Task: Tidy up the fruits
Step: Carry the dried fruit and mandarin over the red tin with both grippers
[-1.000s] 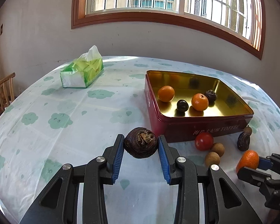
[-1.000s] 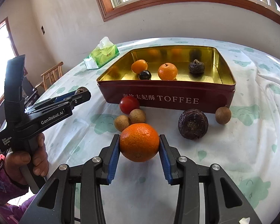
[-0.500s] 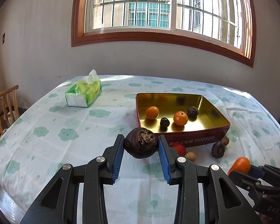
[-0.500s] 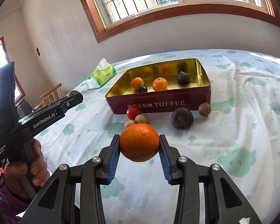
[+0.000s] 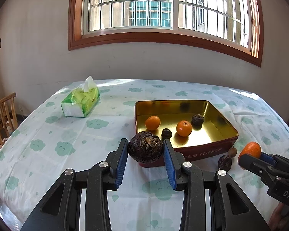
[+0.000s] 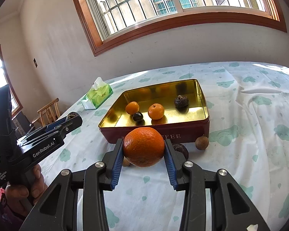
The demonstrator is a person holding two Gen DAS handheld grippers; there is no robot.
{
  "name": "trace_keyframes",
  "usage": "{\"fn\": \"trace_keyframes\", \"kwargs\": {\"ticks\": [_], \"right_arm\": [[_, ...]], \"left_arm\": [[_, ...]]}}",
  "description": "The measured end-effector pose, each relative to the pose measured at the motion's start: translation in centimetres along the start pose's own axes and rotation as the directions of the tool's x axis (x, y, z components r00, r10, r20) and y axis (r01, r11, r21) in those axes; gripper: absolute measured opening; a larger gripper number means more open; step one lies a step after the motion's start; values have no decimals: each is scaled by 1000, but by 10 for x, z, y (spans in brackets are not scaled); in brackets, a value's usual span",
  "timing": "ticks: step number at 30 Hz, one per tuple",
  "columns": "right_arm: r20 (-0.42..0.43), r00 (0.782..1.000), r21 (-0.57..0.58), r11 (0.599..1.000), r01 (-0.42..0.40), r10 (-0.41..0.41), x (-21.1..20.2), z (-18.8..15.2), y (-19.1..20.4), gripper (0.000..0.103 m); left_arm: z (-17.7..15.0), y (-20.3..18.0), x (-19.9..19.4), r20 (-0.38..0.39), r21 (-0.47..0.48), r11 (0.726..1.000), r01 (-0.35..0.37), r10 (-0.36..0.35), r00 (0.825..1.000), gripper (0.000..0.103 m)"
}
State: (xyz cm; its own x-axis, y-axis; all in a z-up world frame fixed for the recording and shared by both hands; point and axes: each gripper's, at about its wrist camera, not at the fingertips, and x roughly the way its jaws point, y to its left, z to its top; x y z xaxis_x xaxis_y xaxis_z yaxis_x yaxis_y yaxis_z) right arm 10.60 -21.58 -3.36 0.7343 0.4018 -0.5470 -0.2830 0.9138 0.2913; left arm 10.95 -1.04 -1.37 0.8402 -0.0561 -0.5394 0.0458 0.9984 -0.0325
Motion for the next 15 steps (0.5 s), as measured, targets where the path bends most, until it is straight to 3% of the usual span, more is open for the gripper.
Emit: {"fn": "trace_keyframes", "kwargs": {"ticks": [15], "right_arm": [[18, 1000, 10, 1000, 7, -7, 30, 21, -14, 37]], "left_arm": [[13, -4, 40, -30, 7, 1000, -3, 3, 1000, 38]]}}
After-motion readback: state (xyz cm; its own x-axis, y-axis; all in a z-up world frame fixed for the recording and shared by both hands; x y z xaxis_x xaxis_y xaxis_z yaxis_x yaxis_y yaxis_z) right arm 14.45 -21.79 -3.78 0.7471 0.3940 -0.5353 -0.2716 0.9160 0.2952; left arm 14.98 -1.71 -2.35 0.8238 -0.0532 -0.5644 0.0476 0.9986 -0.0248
